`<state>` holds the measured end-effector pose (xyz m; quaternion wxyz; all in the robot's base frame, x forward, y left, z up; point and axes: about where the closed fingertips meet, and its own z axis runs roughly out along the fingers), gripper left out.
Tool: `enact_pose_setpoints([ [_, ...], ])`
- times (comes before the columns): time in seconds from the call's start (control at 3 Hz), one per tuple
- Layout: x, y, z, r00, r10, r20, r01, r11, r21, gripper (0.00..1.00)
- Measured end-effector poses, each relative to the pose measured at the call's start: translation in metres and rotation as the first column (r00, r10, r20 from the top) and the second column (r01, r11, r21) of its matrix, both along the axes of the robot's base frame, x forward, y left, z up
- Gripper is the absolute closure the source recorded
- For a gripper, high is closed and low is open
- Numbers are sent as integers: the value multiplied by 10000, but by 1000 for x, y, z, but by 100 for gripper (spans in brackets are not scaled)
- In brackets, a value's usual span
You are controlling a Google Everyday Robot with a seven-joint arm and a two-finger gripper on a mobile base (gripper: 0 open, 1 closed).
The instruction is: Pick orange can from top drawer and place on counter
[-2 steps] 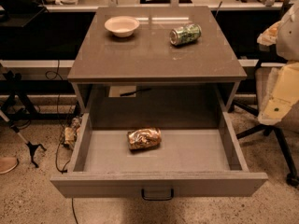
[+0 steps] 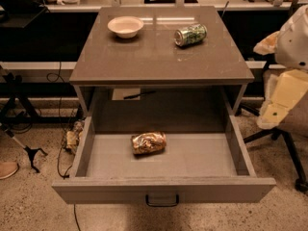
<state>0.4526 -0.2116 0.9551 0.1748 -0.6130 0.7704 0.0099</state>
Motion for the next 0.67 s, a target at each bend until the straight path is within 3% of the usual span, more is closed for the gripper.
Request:
enact_pose_setpoints([
  [0.33,34,16,-56,9934,1072,-403,-987,9799,1736,0],
  [0.67,69,38,-125,9756,2062,-760,-1668,9200,3547,0],
])
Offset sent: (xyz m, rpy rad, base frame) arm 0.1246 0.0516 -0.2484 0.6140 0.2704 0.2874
